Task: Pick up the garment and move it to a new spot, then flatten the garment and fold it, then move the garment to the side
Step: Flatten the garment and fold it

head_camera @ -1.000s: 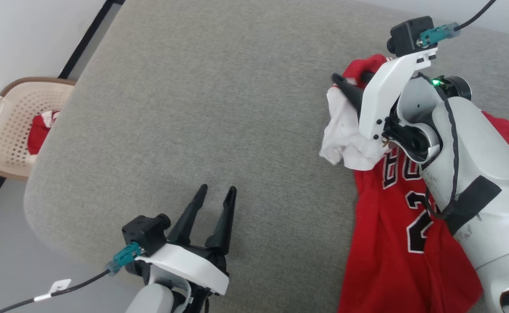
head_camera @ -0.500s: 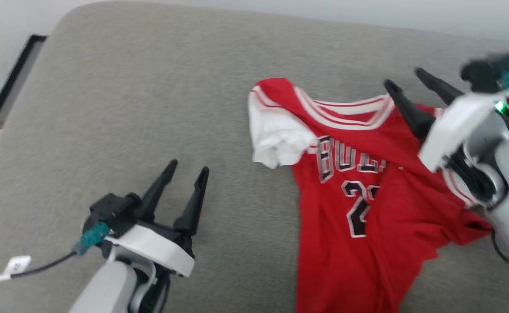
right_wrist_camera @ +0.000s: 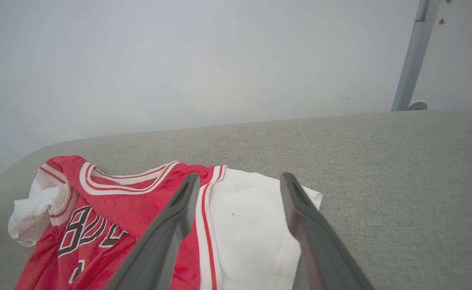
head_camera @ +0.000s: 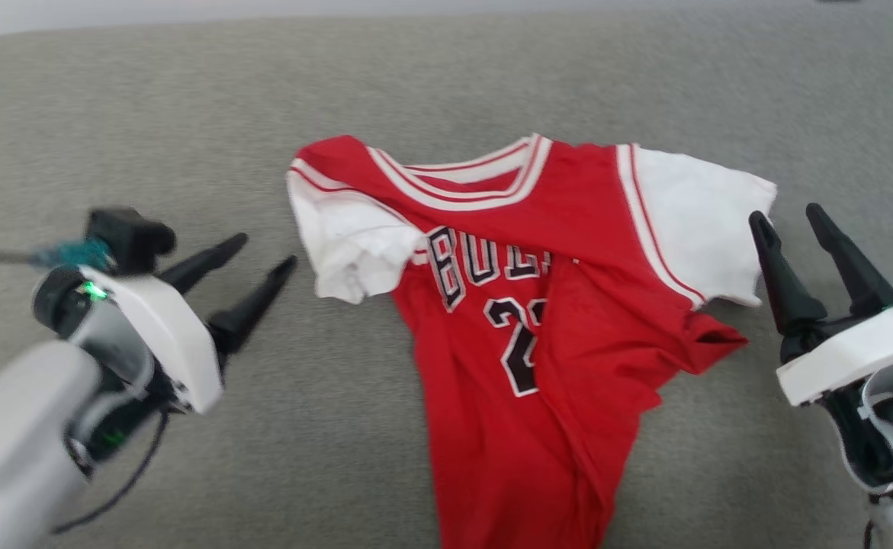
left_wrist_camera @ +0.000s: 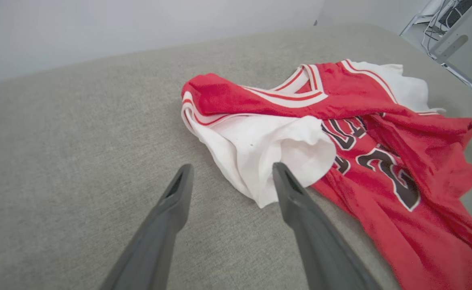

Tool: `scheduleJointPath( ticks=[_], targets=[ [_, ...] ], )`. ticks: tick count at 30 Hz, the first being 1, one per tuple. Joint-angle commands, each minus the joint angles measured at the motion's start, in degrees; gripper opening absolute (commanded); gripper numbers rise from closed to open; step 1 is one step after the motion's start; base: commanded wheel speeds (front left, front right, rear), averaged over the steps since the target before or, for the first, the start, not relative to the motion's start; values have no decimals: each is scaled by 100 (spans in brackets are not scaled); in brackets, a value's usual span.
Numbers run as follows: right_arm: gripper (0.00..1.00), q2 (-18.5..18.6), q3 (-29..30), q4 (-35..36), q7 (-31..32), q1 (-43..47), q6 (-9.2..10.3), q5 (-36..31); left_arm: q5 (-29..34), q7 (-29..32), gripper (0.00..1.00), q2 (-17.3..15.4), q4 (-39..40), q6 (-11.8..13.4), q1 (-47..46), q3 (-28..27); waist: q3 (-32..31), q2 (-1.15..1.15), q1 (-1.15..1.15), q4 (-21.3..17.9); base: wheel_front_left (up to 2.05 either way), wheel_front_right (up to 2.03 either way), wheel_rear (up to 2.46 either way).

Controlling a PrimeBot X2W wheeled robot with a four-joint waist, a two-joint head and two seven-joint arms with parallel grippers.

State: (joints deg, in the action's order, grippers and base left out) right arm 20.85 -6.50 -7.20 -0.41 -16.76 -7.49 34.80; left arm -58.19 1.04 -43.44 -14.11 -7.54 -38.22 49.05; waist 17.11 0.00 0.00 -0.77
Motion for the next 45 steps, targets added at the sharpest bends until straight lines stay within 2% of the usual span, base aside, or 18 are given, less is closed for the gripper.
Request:
scheduleJointPath(
  ticks=[1, 4, 7, 14, 18, 19, 20, 22, 23, 26, 29, 33, 38, 45],
  targets=[
    [100, -124, 68, 159, 37, 99, 0, -105, -378, 189, 100, -54, 3, 11, -173, 35, 211, 0, 0, -277, 0, 0, 0],
    [100, -441, 246, 515, 144, 314, 0, -307, -1236, 794, 100, -412, -64, 11, -464, 174, 334, 0, 0, -492, 0, 0, 0],
    [100, -689, 349, 752, 242, 451, 0, -440, -1911, 1194, 100, -612, -175, 11, -709, 180, 438, 0, 0, -669, 0, 0, 0],
    [100, -965, 408, 1027, 325, 578, 0, -588, -2826, 2002, 100, -817, -648, 11, -1018, 181, 588, 0, 0, -975, 0, 0, 0],
    [100, -1028, 457, 1101, 360, 640, 0, -609, -3071, 2253, 100, -854, -720, 11, -1074, 154, 632, 0, 0, -1059, 0, 0, 0],
    [100, -1036, 467, 1113, 367, 648, 0, -615, -3104, 2244, 87, -850, -748, 11, -1079, 135, 641, 0, 0, -1067, 0, 0, 0],
    [100, -1041, 478, 1125, 374, 657, 0, -616, -3114, 2273, 47, -841, -768, 11, -1069, 148, 645, 0, 0, -1072, 0, 0, 0],
    [100, -1053, 498, 1139, 378, 656, 0, -615, -3125, 2264, 20, -806, -784, 11, -1085, 152, 654, 0, 0, -1070, 0, 0, 0],
    [100, -1060, 501, 1133, 396, 644, 0, -607, -3156, 2254, 0, -784, -796, 11, -1086, 137, 660, 0, 0, -1063, 0, 0, 0],
    [100, -1000, 458, 1124, 455, 565, 0, -619, -3158, 2240, 0, -770, -769, 11, -1107, 117, 680, 0, 0, -1041, 0, 0, 0],
    [100, -779, 307, 1087, 702, 290, 0, -694, -3108, 2205, 0, -749, -704, 11, -1161, 105, 745, 0, 0, -988, 0, 0, 0],
    [100, -235, -130, 903, 1570, -415, 0, -772, -3004, 2194, 0, -728, -567, 11, -1306, 121, 898, 0, 0, -890, 0, 0, 0],
    [100, 503, -750, 477, 2838, -1635, 0, -457, -2824, 2160, 0, -584, -339, 11, -1536, 213, 1119, 0, 0, -662, 0, 0, 0],
    [100, 1220, -1649, -252, 3869, -3099, 0, 109, -2674, 2074, 0, -403, -59, 11, -1833, 445, 1380, 0, 0, -314, 0, 0, 0]
  ],
)
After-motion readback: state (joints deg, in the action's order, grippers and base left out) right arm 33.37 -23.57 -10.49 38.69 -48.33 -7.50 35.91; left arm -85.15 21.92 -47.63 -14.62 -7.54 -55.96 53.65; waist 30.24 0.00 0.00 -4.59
